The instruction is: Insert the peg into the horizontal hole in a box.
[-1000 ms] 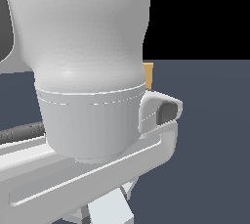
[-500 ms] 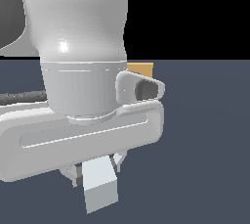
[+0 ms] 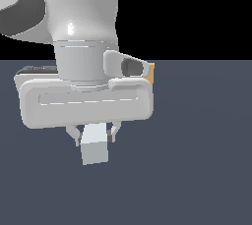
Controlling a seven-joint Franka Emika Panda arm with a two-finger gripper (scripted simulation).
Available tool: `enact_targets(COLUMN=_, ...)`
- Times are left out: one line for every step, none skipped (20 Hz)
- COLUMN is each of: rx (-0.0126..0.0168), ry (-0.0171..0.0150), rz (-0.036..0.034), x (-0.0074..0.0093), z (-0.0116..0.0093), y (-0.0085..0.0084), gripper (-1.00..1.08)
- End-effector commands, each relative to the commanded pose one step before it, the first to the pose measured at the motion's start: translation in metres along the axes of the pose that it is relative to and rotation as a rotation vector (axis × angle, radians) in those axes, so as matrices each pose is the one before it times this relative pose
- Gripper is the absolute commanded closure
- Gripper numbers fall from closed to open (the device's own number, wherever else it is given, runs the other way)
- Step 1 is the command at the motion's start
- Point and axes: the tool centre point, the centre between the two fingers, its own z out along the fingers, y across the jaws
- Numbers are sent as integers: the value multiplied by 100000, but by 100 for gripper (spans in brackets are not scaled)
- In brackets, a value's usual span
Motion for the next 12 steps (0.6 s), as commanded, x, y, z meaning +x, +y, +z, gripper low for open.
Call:
enact_targets(rx=-259, ry=-68, rz=4800, x=1305, z=-651, y=142, gripper=108)
enact_targets(rx=-1, ry=1, rz=1823, x=517, z=-208, y=31, gripper=108)
enact_targets(rx=-1, ry=1, rz=1809, x=514, z=-206, y=32, gripper=108)
enact_targets(rx=0, ry=0, rz=1798, x=510, z=-205, y=33, gripper=108)
enact_targets(rx=0, ry=-1, rz=1786, x=508, z=-204, y=35, gripper=108)
enact_targets(rx=0, ry=-1, rz=1775, x=506, z=-204, y=36, gripper=108)
enact_targets(rx=1, ry=-2, rz=1767, x=503, z=-203, y=38, gripper=108)
enact_targets(rx=1, ry=-3, rz=1758, x=502, z=-202, y=40, gripper=108)
enact_targets(rx=1, ry=-4, rz=1751, x=500, z=-202, y=41, gripper=108)
enact_targets(rx=1, ry=-5, rz=1746, x=498, z=-201, y=43, gripper=108)
enact_targets(rx=1, ry=-5, rz=1739, x=498, z=-201, y=45, gripper=108)
enact_targets(rx=2, ry=-6, rz=1689, x=483, z=-195, y=45, gripper=108)
